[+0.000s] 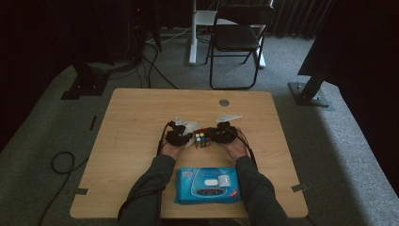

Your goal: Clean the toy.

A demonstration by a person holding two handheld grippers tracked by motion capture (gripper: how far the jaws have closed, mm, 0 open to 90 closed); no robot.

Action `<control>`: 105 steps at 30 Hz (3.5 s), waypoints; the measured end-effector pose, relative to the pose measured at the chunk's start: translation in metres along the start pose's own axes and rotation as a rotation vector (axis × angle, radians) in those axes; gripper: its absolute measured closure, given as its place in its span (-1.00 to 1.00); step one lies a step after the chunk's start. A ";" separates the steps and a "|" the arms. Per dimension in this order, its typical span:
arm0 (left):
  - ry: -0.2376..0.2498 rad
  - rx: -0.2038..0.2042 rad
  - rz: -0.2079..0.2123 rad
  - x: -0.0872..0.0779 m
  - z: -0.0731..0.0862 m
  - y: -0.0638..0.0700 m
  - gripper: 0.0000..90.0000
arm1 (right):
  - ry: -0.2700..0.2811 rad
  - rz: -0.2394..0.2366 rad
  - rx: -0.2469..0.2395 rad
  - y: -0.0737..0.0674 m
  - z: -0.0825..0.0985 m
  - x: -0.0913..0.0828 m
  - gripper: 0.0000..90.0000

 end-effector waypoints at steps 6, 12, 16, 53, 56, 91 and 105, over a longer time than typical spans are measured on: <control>0.045 -0.003 0.000 -0.011 -0.006 0.002 0.92 | 0.000 -0.002 0.001 0.000 0.000 0.000 0.49; 0.099 0.024 0.010 -0.021 -0.013 0.010 0.92 | 0.000 -0.005 0.006 0.001 0.000 0.000 0.49; 0.067 -0.009 -0.004 -0.015 -0.006 0.005 0.92 | 0.000 0.000 0.005 0.000 0.000 0.000 0.49; 0.013 0.061 0.119 -0.015 0.015 0.032 0.93 | 0.002 -0.011 0.022 0.002 0.000 -0.001 0.56; -0.005 0.058 0.134 -0.012 0.017 0.030 0.93 | 0.004 -0.011 0.024 0.002 0.001 0.000 0.56; -0.023 0.153 0.081 -0.006 0.019 0.028 0.87 | 0.007 0.000 0.021 0.001 0.001 -0.001 0.54; -0.038 0.071 0.022 0.002 0.012 0.008 0.90 | -0.006 0.000 0.007 0.000 0.000 0.000 0.53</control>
Point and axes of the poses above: each handheld gripper's, and its own axes: x roughly forward along the jaws, z roughly out of its underside, y roughly to its right, the point moved 5 cm from there along x, roughly forward along the jaws, and after that the axes turned 15 degrees about x, right-handed, at the moved point
